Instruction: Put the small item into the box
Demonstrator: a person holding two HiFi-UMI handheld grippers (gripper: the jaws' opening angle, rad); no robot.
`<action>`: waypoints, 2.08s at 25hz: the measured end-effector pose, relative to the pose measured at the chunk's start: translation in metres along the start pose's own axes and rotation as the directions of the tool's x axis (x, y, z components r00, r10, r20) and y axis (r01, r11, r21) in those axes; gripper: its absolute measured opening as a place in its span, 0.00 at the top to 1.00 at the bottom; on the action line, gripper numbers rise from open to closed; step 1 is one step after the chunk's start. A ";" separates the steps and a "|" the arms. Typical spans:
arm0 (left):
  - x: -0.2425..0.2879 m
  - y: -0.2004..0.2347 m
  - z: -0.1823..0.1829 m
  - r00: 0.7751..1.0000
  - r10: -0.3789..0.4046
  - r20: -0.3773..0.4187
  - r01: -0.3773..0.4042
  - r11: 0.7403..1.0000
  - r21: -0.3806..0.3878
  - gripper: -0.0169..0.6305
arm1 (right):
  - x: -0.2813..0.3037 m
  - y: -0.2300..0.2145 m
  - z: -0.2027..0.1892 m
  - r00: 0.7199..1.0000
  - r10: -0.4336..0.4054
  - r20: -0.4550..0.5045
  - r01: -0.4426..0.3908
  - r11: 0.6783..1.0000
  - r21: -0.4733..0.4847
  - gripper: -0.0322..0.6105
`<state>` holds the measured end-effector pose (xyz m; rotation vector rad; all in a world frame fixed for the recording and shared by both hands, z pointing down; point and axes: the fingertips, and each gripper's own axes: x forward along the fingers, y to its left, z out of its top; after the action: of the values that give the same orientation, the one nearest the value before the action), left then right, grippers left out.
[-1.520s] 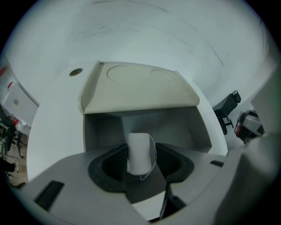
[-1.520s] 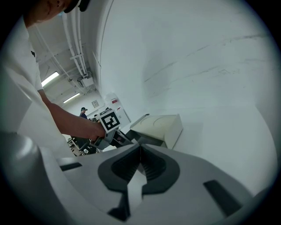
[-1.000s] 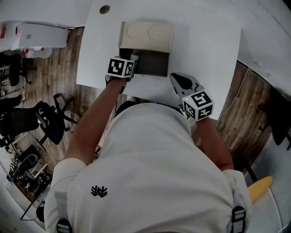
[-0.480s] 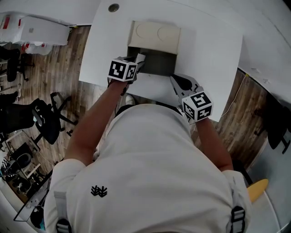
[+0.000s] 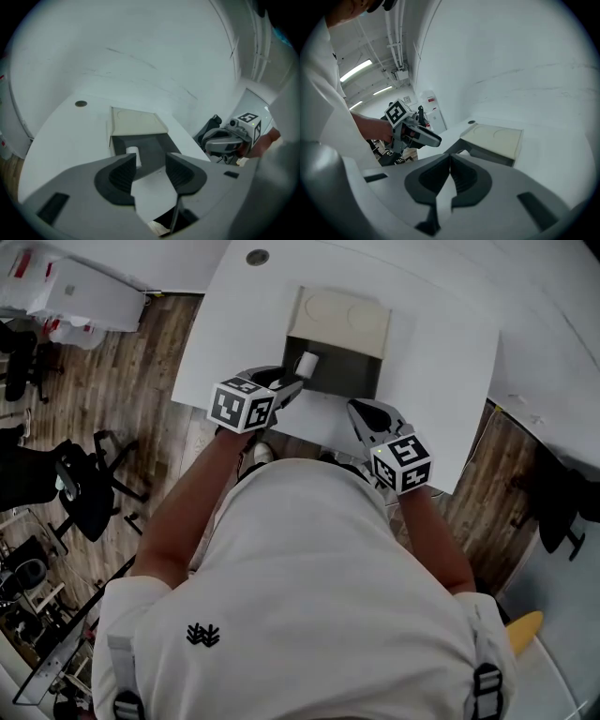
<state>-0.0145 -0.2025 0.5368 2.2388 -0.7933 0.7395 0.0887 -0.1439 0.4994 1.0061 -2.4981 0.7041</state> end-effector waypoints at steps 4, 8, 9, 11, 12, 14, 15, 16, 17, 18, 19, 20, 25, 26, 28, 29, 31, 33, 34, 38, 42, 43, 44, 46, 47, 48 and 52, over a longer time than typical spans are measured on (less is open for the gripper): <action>-0.035 -0.008 -0.004 0.993 -0.073 0.095 0.072 0.997 0.011 0.73 | 0.005 0.016 0.002 1.000 -0.012 -0.007 0.012 1.000 -0.014 0.94; -0.075 -0.007 -0.005 0.969 -0.094 0.226 0.096 0.995 0.004 0.84 | 0.010 0.033 0.003 1.000 -0.023 -0.015 0.023 0.999 -0.030 0.94; -0.086 -0.006 -0.006 0.962 -0.097 0.256 0.099 0.995 0.006 0.87 | 0.011 0.037 0.003 1.000 -0.027 -0.016 0.026 0.999 -0.036 0.94; -0.105 -0.005 -0.010 0.950 -0.101 0.295 0.102 0.995 0.013 0.93 | 0.015 0.046 0.005 0.999 -0.034 -0.017 0.033 0.998 -0.050 0.94; -0.113 -0.004 -0.013 0.947 -0.103 0.304 0.103 0.995 0.017 0.95 | 0.016 0.051 0.006 0.999 -0.037 -0.017 0.036 0.998 -0.056 0.94; -0.125 -0.003 -0.020 0.943 -0.114 0.311 0.113 0.993 0.022 0.96 | 0.018 0.058 0.007 0.999 -0.044 -0.021 0.043 0.997 -0.065 0.94; -0.130 -0.004 -0.022 0.941 -0.126 0.315 0.125 0.992 0.025 0.96 | 0.019 0.061 0.007 0.999 -0.048 -0.023 0.046 0.997 -0.067 0.94; -0.134 -0.004 -0.025 0.938 -0.139 0.318 0.137 0.990 0.029 0.96 | 0.020 0.064 0.007 0.998 -0.051 -0.026 0.049 0.996 -0.069 0.94; -0.139 -0.005 -0.027 0.936 -0.150 0.318 0.146 0.989 0.034 0.96 | 0.021 0.068 0.007 0.998 -0.053 -0.028 0.051 0.996 -0.072 0.94; -0.144 -0.005 -0.030 0.936 -0.157 0.316 0.151 0.988 0.042 0.96 | 0.023 0.073 0.007 0.998 -0.055 -0.029 0.053 0.996 -0.075 0.94; -0.149 -0.004 -0.033 0.936 -0.161 0.312 0.152 0.987 0.052 0.96 | 0.025 0.078 0.007 0.998 -0.057 -0.030 0.054 0.995 -0.078 0.94; -0.154 -0.004 -0.036 0.937 -0.165 0.309 0.153 0.986 0.063 0.96 | 0.027 0.084 0.007 0.998 -0.059 -0.031 0.056 0.995 -0.080 0.94; -0.176 -0.003 -0.052 0.933 -0.198 0.301 0.180 0.980 0.086 0.96 | 0.035 0.113 0.002 0.997 -0.065 -0.028 0.063 0.995 -0.080 0.94; -0.181 -0.003 -0.055 0.931 -0.203 0.303 0.186 0.979 0.085 0.96 | 0.036 0.119 0.001 0.997 -0.067 -0.028 0.065 0.995 -0.080 0.94; -0.188 -0.003 -0.060 0.927 -0.215 0.308 0.198 0.976 0.087 0.96 | 0.039 0.129 -0.001 0.997 -0.071 -0.026 0.069 0.994 -0.080 0.94; -0.192 -0.003 -0.063 0.925 -0.221 0.310 0.203 0.975 0.089 0.96 | 0.040 0.134 -0.003 0.997 -0.073 -0.026 0.071 0.994 -0.079 0.94; -0.198 -0.003 -0.069 0.922 -0.230 0.310 0.210 0.973 0.098 0.96 | 0.041 0.142 -0.006 0.997 -0.076 -0.027 0.074 0.994 -0.076 0.94; -0.204 -0.004 -0.074 0.922 -0.237 0.305 0.212 0.971 0.114 0.96 | 0.042 0.150 -0.008 0.996 -0.079 -0.029 0.076 0.994 -0.076 0.94; -0.207 -0.005 -0.078 0.923 -0.241 0.300 0.213 0.969 0.122 0.96 | 0.041 0.153 -0.009 0.996 -0.080 -0.030 0.078 0.994 -0.076 0.94; -0.216 -0.007 -0.089 0.922 -0.261 0.285 0.229 0.963 0.143 0.96 | 0.040 0.166 -0.008 0.996 -0.088 -0.024 0.086 0.993 -0.082 0.94; -0.224 -0.006 -0.095 0.921 -0.266 0.286 0.234 0.962 0.142 0.96 | 0.042 0.175 -0.008 0.995 -0.095 -0.017 0.093 0.992 -0.086 0.94; -0.225 -0.006 -0.096 0.920 -0.268 0.285 0.236 0.961 0.142 0.96 | 0.042 0.177 -0.009 0.995 -0.097 -0.017 0.095 0.992 -0.086 0.94; -0.225 -0.006 -0.096 0.920 -0.271 0.283 0.239 0.960 0.145 0.96 | 0.042 0.178 -0.010 0.995 -0.099 -0.018 0.097 0.992 -0.085 0.94; -0.226 -0.008 -0.097 0.918 -0.279 0.280 0.245 0.958 0.151 0.96 | 0.042 0.180 -0.012 0.994 -0.102 -0.023 0.100 0.991 -0.086 0.94; -0.227 -0.008 -0.097 0.918 -0.282 0.279 0.247 0.957 0.154 0.96 | 0.042 0.182 -0.013 0.994 -0.104 -0.025 0.101 0.991 -0.087 0.94; -0.228 -0.007 -0.097 0.917 -0.284 0.278 0.249 0.956 0.156 0.96 | 0.042 0.184 -0.013 0.994 -0.104 -0.026 0.101 0.991 -0.087 0.94; -0.230 -0.005 -0.098 0.918 -0.287 0.274 0.250 0.955 0.162 0.96 | 0.043 0.188 -0.013 0.994 -0.104 -0.031 0.101 0.991 -0.092 0.94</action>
<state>-0.1904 -0.0526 0.4423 2.5424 -0.5659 0.3335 -0.0738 -0.0421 0.4723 1.0704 -2.4050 0.5679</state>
